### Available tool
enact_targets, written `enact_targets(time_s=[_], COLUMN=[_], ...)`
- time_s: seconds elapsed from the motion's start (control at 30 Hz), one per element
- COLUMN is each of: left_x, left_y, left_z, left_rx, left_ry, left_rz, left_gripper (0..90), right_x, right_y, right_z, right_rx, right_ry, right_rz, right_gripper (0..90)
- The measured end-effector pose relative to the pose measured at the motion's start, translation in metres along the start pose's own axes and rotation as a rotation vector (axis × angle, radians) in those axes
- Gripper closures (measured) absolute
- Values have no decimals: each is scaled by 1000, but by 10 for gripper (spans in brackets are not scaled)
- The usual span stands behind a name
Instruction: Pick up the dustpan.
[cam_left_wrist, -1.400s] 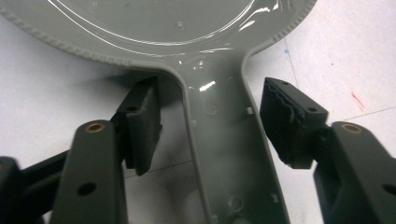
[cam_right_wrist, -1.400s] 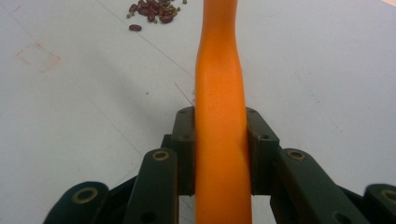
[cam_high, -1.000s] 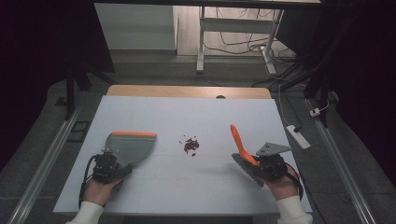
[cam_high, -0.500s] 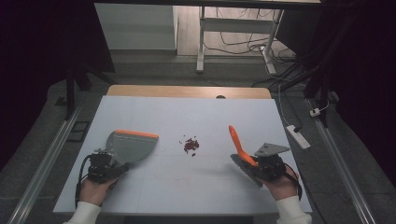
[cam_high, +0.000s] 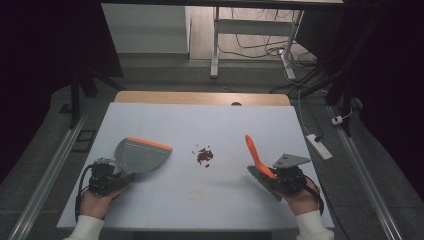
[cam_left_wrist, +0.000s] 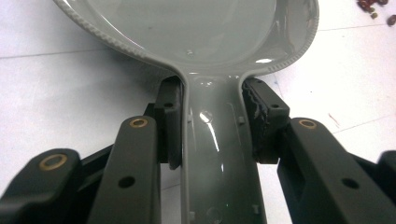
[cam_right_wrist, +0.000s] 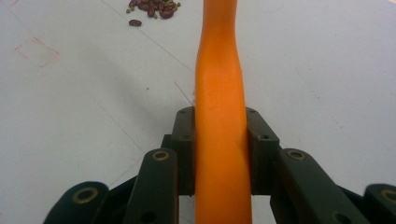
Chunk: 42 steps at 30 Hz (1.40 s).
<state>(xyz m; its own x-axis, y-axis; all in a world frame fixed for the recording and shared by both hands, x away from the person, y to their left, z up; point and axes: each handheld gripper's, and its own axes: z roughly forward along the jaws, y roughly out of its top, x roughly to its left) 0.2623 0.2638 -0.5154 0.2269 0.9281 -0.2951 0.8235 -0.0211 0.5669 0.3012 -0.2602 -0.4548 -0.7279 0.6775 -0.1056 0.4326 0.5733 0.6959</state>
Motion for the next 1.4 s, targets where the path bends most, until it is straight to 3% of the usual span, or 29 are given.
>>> enact_targets(time_s=[0.33,0.8,0.9,1.03,1.13,1.4], left_x=[5,10,13,17,21,21], left_y=[1,4,4,2,2,7], left_z=[-4,-10,-14,-22,-26,-23], left_rx=[-26,-67,-89,-124,-141,-141], left_ry=[-24,-74,-113,-149,-185,-236], left_rz=[40,144,179,165,169,222], left_gripper=[617,616,616,616,616,616], right_x=[0,-1,-2,-3,-12,-11], right_y=[0,1,1,3,2,1], right_z=[1,-4,-7,-11,-9,2], right_rx=[4,-29,-47,-64,-89,-60], right_ry=[-5,-23,-20,-41,-30,-16], right_rz=[0,10,26,28,92,90], right_gripper=[700,701,701,701,701,701])
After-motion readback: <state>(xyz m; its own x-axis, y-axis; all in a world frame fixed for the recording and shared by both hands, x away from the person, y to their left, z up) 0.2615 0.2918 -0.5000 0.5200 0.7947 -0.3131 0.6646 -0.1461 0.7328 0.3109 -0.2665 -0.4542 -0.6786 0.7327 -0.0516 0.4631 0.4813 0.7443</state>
